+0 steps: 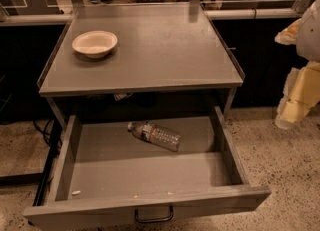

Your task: Pick water bottle from top drawer and place on counter

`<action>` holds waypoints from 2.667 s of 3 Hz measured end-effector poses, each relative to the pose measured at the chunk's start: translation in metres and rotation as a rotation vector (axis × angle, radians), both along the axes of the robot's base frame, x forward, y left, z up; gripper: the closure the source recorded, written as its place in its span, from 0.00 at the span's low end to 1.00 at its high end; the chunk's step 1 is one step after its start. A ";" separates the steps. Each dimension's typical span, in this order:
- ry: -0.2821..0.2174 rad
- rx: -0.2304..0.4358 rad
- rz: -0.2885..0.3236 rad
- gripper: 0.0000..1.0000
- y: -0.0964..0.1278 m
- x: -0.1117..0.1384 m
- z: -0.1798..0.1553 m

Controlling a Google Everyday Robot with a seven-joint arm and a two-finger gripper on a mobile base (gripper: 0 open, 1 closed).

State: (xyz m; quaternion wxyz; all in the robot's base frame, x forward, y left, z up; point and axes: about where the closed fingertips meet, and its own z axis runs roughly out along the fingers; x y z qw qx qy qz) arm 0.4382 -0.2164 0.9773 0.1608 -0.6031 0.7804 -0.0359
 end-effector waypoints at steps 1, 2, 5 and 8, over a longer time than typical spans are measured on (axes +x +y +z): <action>-0.010 -0.005 -0.002 0.00 0.001 0.000 0.001; -0.026 -0.007 0.037 0.00 0.010 -0.003 -0.011; -0.127 0.129 0.141 0.00 0.070 -0.007 -0.076; -0.131 0.217 0.095 0.00 0.096 0.036 -0.125</action>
Offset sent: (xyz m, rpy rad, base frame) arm -0.0068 0.0237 -0.0342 -0.0085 -0.0330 0.0978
